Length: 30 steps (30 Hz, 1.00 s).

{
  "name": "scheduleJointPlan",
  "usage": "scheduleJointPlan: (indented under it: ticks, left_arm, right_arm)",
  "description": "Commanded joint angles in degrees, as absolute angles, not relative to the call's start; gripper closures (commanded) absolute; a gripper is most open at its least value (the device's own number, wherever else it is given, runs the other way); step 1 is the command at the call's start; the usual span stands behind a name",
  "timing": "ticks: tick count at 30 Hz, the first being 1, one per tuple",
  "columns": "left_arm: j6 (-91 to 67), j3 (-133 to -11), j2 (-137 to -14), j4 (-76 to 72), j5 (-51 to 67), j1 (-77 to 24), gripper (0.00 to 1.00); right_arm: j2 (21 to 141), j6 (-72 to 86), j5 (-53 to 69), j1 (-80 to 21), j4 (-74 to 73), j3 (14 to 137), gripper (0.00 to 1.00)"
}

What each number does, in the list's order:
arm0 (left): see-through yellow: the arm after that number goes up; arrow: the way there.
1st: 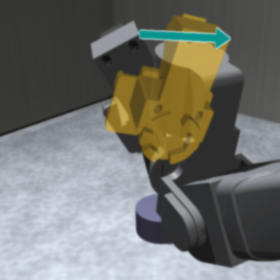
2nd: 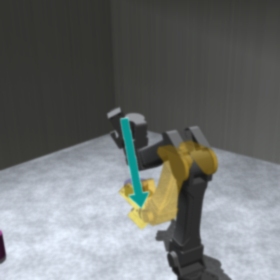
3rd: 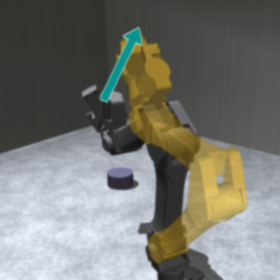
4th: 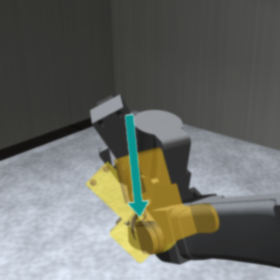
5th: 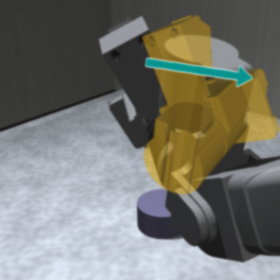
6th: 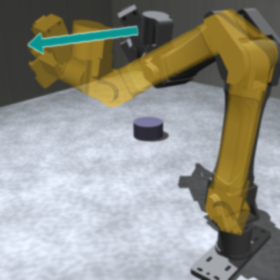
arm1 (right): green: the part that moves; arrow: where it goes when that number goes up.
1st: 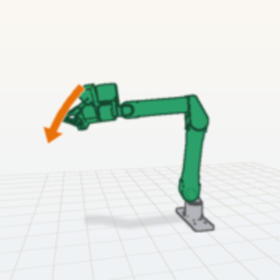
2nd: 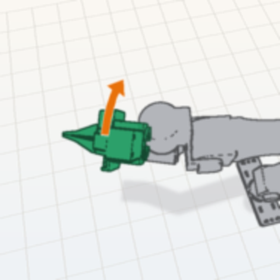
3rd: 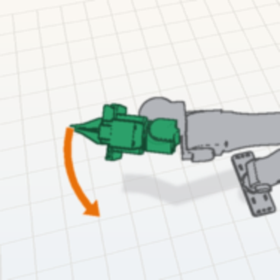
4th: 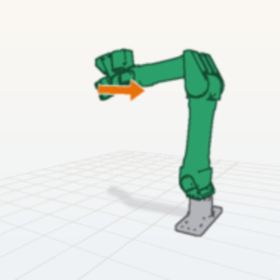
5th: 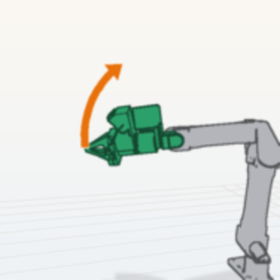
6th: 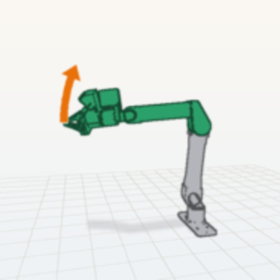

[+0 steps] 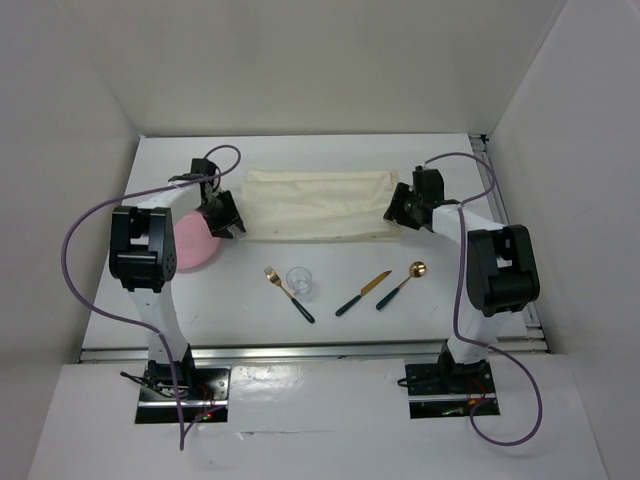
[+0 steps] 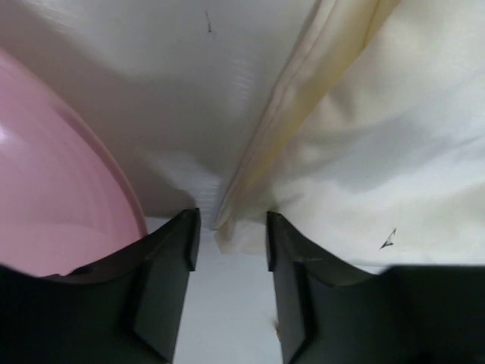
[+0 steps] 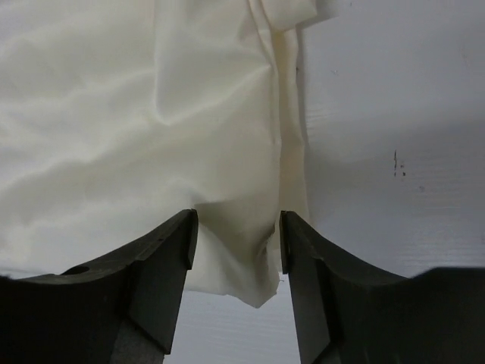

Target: Set the dinner table for one person

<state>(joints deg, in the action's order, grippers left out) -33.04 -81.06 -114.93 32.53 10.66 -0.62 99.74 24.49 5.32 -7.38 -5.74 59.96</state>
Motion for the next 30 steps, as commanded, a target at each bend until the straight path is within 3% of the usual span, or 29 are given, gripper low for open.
scheduleJointPlan:
  ticks: [1, 7, 11, 15, 23, 29, 30]
  left_arm:
    - [-32.43, -82.62, -115.4, 33.84, 7.92, -1.23, 0.41]
    - [-32.43, -82.09, -115.93, 33.84, 7.73, -1.76, 0.34]
    - [-32.96, -82.71, -117.94, 32.53, 10.19, -2.29, 0.34]
    - [-33.57, -83.76, -119.18, 32.52, 10.72, -3.68, 0.43]
    - [-34.1, -83.76, -119.71, 31.99, 11.87, -4.31, 0.71]
    - [-34.1, -84.29, -119.71, 31.99, 12.39, -4.31, 1.0]
    - [-34.1, -84.29, -119.71, 31.99, 12.39, -4.31, 1.0]
  right_arm:
    - [100.46, 24.17, 2.55, -7.91, -6.59, 61.26, 0.4]
    - [97.92, 24.17, 0.62, -7.91, -7.73, 60.12, 0.15]
    - [97.91, 24.17, 0.09, -7.91, -8.88, 60.12, 0.14]
    - [98.43, 24.87, 0.09, -7.91, -9.49, 59.07, 0.14]
    - [100.28, 27.77, 4.92, -7.91, -10.2, 56.51, 0.2]
    - [102.65, 28.3, 5.45, -7.38, -8.7, 54.59, 0.39]
    - [102.66, 28.3, 5.45, -7.38, -7.74, 54.58, 0.43]
